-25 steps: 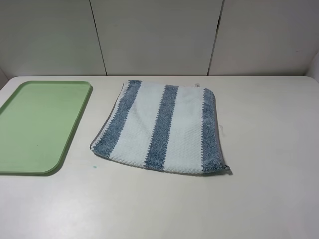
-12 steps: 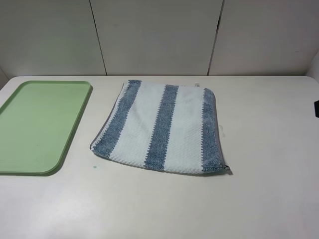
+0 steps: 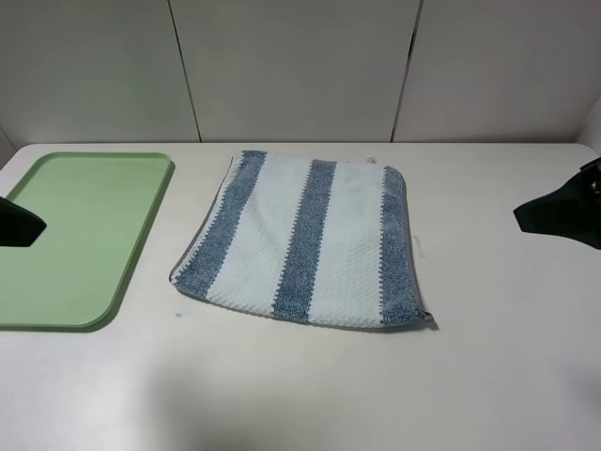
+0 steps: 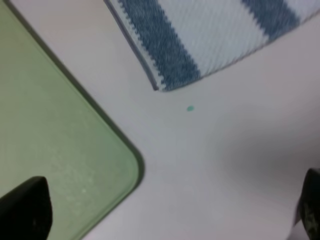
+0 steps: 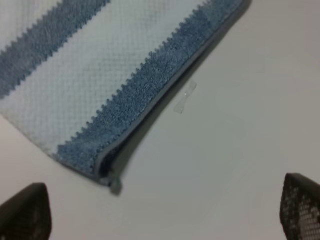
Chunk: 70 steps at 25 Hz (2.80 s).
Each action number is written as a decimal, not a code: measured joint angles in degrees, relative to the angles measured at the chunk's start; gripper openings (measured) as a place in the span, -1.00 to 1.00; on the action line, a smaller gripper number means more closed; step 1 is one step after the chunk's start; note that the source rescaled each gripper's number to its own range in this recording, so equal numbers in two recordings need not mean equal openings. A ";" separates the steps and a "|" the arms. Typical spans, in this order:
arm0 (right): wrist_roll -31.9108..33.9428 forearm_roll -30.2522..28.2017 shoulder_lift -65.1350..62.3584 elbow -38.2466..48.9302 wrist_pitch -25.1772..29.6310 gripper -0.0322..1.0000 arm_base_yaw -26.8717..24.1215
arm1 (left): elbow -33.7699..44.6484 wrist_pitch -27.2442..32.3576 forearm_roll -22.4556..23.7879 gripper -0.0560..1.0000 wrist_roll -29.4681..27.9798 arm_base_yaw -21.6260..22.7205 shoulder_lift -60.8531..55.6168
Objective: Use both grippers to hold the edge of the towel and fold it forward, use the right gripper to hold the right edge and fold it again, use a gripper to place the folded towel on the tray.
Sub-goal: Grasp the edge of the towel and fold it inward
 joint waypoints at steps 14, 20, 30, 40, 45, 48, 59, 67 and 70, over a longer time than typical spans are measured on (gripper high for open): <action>-37.21 3.81 10.34 -0.12 -5.28 1.00 0.00 | 0.00 -13.67 20.17 0.99 13.40 -10.47 16.90; -42.89 4.66 15.88 -0.16 -7.85 1.00 0.00 | 0.00 -19.29 21.05 0.99 17.12 -10.93 22.59; -46.44 8.52 24.45 -0.16 -10.61 1.00 0.00 | -0.04 -25.20 21.38 0.99 21.82 -10.93 31.55; -48.90 10.29 32.01 -0.16 -12.39 1.00 0.00 | -0.04 -30.29 21.38 0.99 27.98 -10.93 40.01; -49.06 10.31 34.35 -0.19 -13.66 1.00 0.00 | -0.04 -32.66 21.38 0.99 32.54 -11.67 42.74; -49.06 10.49 35.25 -0.19 -14.63 1.00 0.00 | -0.04 -34.10 21.38 0.98 36.02 -13.88 43.98; -49.09 11.13 35.38 -0.19 -16.28 1.00 0.00 | -0.11 -37.97 21.38 0.96 38.46 -20.27 52.79; -49.09 11.40 35.38 -0.19 -16.28 1.00 0.00 | -0.11 -38.60 23.60 0.94 38.46 -20.27 54.09; -49.09 11.46 35.38 -0.19 -16.14 1.00 0.00 | -0.13 -38.60 23.71 0.93 38.46 -20.22 54.14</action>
